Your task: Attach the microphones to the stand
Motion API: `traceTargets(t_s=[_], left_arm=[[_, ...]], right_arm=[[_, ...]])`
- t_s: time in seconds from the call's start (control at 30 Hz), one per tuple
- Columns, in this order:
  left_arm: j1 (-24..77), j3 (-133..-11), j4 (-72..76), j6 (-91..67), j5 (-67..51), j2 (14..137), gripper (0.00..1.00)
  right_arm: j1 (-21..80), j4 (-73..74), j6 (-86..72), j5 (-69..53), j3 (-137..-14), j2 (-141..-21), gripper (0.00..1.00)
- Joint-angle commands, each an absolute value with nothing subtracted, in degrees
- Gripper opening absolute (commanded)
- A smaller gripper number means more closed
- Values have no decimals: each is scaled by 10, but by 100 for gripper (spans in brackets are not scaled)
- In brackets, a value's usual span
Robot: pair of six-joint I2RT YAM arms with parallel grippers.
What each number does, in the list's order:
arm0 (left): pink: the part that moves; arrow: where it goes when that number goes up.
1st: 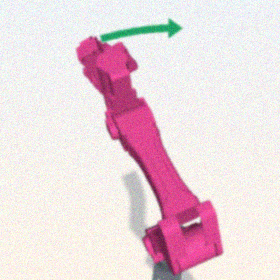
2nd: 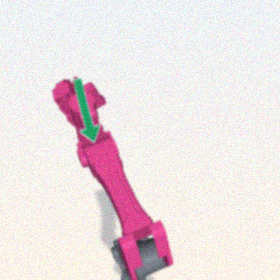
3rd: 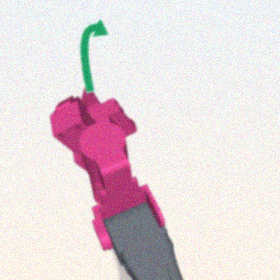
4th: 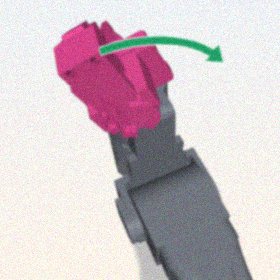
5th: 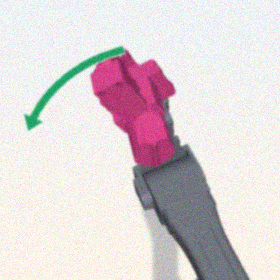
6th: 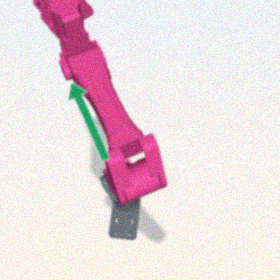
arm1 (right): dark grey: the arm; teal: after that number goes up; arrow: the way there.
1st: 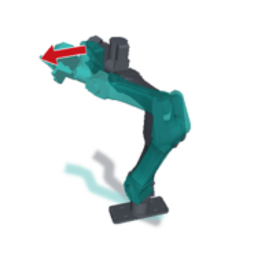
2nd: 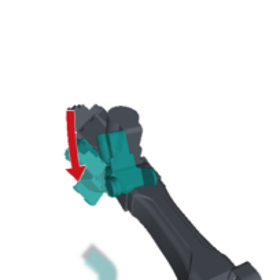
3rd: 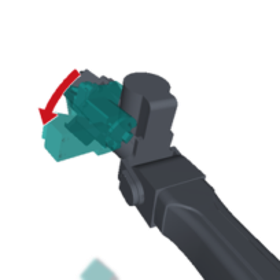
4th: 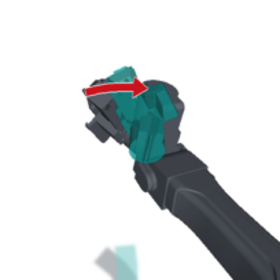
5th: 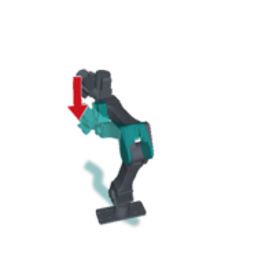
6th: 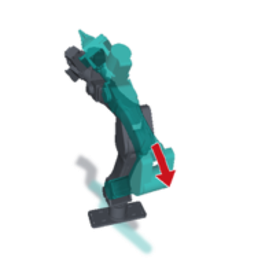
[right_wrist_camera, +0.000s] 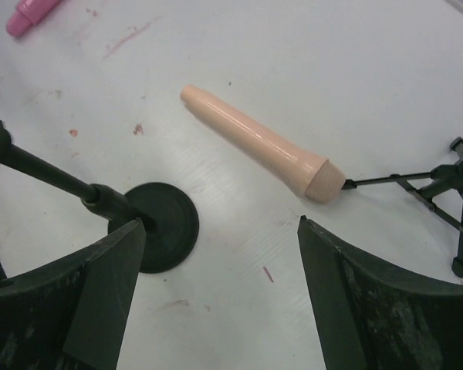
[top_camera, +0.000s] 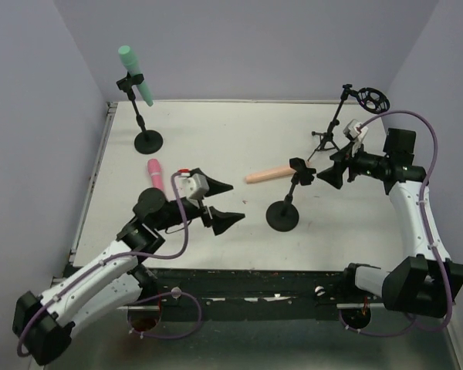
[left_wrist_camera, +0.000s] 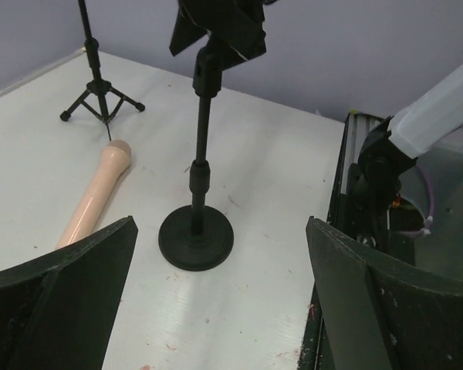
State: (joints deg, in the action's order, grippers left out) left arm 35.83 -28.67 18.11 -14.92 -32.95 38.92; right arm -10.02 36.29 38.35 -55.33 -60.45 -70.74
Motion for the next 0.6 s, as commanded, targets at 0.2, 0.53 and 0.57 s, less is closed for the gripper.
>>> traceTargets(t_s=[0.2,0.53,0.57], left_arm=[[464,-410,362,20,-275,721,98],[514,-508,532,22,-241,941,90],[520,-511,541,22,-236,949,89]], right_arm=[[-100,245,208,-606,-511,-637,93],[-100,243,189,-606,-519,-635,93],[-99,243,188,-604,-519,-635,93]])
